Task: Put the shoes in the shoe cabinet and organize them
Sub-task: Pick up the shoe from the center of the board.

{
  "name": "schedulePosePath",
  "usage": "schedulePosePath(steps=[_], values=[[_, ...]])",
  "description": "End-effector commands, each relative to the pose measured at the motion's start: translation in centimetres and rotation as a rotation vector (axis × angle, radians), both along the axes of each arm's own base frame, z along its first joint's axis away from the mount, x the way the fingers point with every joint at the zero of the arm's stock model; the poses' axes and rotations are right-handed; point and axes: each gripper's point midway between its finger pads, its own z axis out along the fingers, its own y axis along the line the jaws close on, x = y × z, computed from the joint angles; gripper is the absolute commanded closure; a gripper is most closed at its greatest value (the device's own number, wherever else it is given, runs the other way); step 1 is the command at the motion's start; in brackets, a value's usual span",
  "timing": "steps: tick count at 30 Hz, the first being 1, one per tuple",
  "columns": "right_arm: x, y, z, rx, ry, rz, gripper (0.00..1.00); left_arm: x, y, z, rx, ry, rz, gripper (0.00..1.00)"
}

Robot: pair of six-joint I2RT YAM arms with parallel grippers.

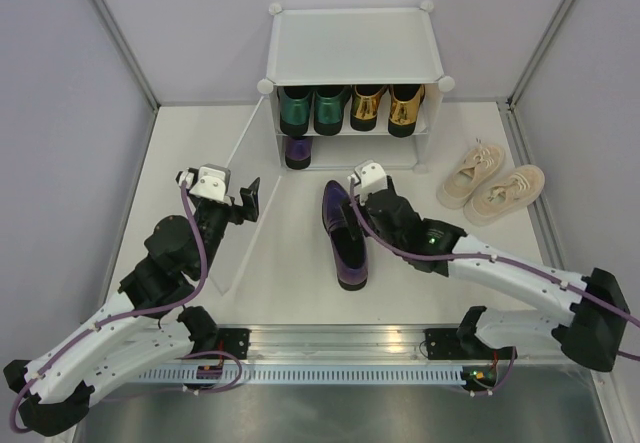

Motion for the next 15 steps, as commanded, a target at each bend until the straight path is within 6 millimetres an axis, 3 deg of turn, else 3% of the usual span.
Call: schedulePosePath(steps=[1, 6, 9, 10, 12, 15], values=[[-2.1, -1.5, 0.7, 0.211, 0.104, -0.142, 0.24, 0.0, 0.3, 1.1, -0.033, -0.016, 0.014, 0.13], [-4.9, -1.7, -1.8, 0.281, 0.242, -0.131, 0.27, 0.0, 0.3, 1.1, -0.032, -0.015, 0.014, 0.13], [-5.2, -1.4, -2.6, 0.347, 0.270, -0.153, 0.28, -0.1, 0.4, 1.2, -0.033, -0.017, 0.015, 0.13], [-5.6, -1.6, -3.9, 0.346, 0.289, -0.156, 0.29, 0.0, 0.4, 1.2, -0.031, -0.017, 0.017, 0.13], [-5.7, -0.7, -4.3, 0.398, 0.300, -0.145, 0.29, -0.1, 0.5, 1.2, -0.031, -0.018, 0.022, 0.13], [-5.6, -0.8, -6.6, 0.368, 0.329, -0.173, 0.30, 0.0, 0.6, 1.2, -0.030, -0.020, 0.025, 0.13]])
